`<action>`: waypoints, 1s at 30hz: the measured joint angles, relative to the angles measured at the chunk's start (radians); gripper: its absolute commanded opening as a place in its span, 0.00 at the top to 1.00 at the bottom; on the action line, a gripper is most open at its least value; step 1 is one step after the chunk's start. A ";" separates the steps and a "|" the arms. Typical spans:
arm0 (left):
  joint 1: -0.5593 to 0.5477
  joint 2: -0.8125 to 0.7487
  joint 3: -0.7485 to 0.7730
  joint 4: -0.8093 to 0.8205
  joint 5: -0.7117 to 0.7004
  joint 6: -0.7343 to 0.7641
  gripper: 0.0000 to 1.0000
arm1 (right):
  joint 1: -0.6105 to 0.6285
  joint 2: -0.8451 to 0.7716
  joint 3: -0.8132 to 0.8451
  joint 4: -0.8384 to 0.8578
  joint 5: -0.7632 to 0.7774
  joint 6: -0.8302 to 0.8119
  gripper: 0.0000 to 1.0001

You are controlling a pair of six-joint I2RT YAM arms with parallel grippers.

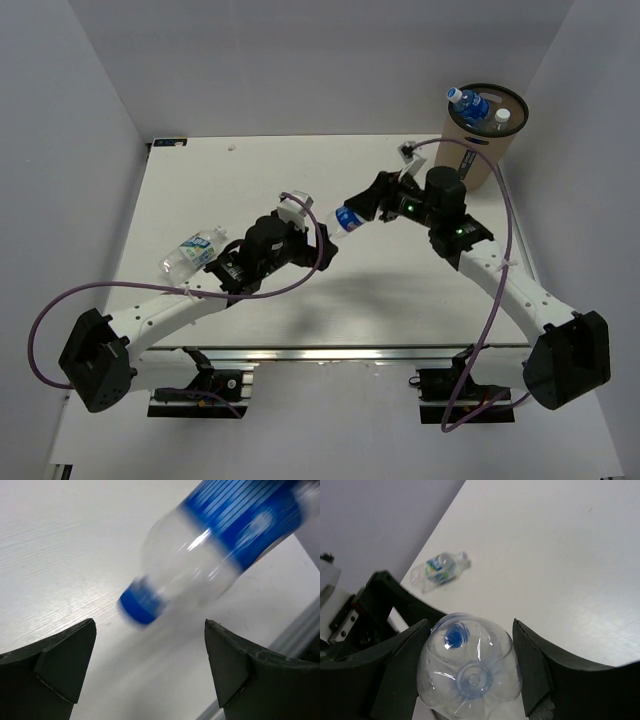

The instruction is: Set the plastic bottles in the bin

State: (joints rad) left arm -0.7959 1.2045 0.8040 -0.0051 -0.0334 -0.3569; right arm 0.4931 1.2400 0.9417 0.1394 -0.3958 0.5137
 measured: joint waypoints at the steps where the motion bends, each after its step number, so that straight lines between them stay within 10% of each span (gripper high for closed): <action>1: 0.000 0.000 0.003 -0.004 -0.030 -0.004 0.02 | -0.026 0.001 0.029 -0.015 0.009 -0.011 0.91; 14: 0.035 0.035 0.070 -0.108 -0.401 -0.063 0.02 | -0.410 0.229 0.663 -0.223 0.375 -0.223 0.92; 23: 0.310 0.138 0.141 -0.171 -0.390 -0.104 0.02 | -0.601 0.620 1.234 -0.337 0.608 -0.360 0.93; 30: 0.492 0.193 0.195 -0.231 -0.327 -0.136 0.02 | -0.718 0.806 1.266 -0.386 0.599 -0.417 0.92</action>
State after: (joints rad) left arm -0.3035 1.3979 0.9993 -0.2359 -0.3607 -0.4931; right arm -0.2253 2.0457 2.2082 -0.2466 0.2035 0.0971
